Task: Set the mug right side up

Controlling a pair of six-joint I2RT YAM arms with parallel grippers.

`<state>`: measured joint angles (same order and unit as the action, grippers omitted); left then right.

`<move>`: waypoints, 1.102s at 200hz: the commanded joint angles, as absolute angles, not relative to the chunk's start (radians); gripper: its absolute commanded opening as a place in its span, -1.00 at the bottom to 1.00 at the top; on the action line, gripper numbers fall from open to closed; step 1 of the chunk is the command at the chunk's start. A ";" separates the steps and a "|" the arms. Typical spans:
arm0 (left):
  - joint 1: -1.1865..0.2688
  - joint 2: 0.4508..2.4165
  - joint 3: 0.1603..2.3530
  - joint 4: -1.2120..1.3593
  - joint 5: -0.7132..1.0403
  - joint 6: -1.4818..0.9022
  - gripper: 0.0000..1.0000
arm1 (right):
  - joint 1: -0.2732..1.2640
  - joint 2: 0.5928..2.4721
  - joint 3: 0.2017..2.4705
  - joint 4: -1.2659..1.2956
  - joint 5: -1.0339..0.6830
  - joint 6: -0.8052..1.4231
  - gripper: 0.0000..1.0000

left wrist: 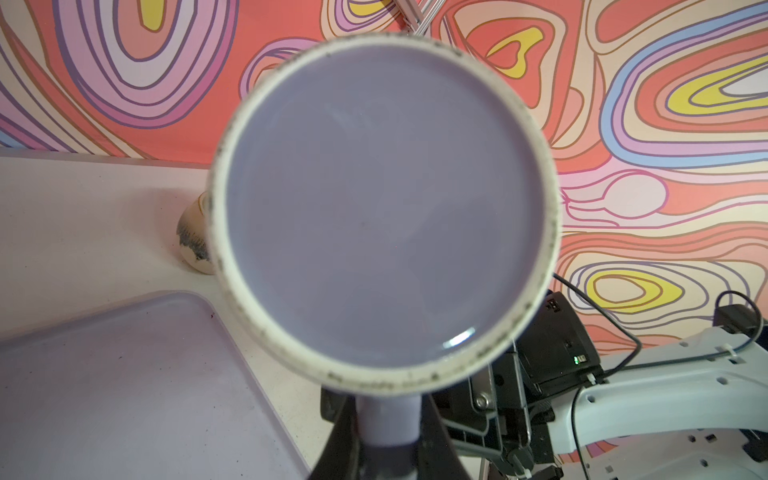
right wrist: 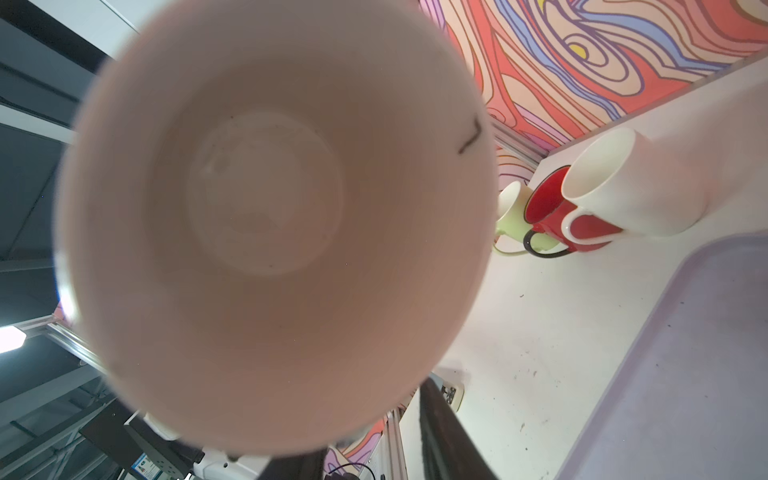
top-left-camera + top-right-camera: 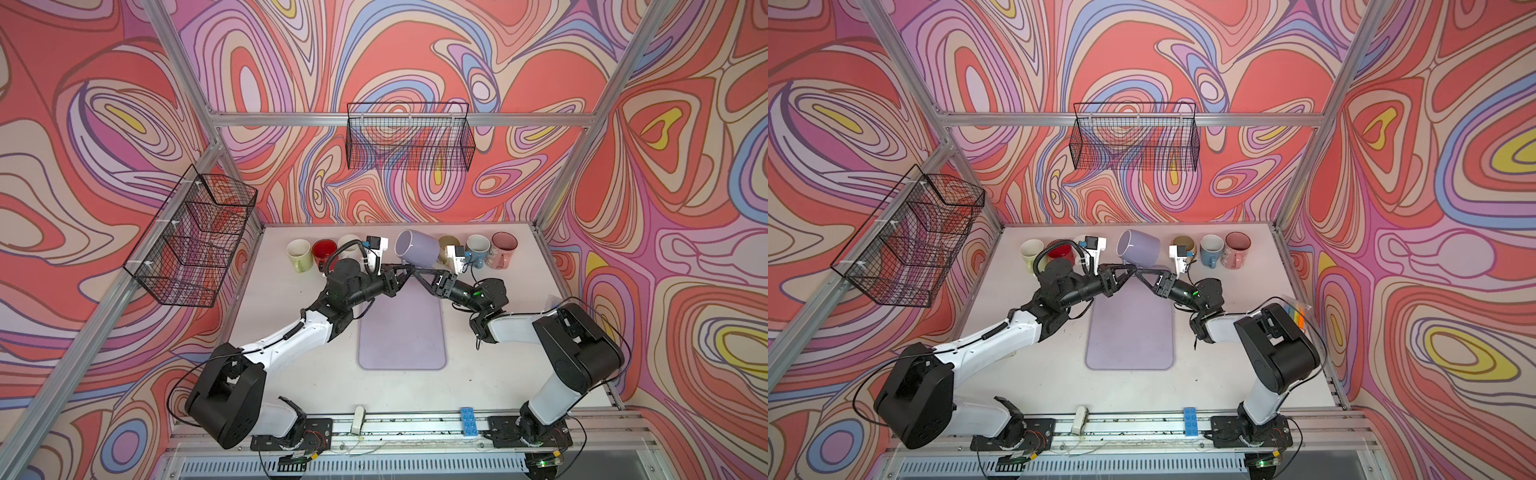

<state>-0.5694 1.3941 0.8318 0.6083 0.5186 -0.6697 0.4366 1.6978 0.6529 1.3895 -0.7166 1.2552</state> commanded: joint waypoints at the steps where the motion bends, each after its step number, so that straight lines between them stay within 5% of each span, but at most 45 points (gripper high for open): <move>1: -0.571 1.371 0.830 0.760 0.543 -0.683 -1.00 | 0.443 1.719 0.679 1.445 -0.696 1.279 -0.30; 59: -0.572 1.398 0.828 0.782 0.545 -0.687 -1.00 | 0.451 1.741 0.686 1.475 -0.698 1.298 -0.44; 158: -0.562 1.424 0.795 0.753 0.491 -0.636 -1.00 | 0.455 1.741 0.686 1.471 -0.690 1.305 -1.00; 220: -0.529 1.390 0.758 0.686 0.453 -0.593 -0.43 | 0.454 1.711 0.701 1.401 -0.690 1.263 -1.00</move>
<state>-0.5514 1.4242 0.7742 0.6880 0.4919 -0.6456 0.4587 1.7439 0.6754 1.3682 -0.6994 1.2911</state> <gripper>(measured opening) 0.240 0.152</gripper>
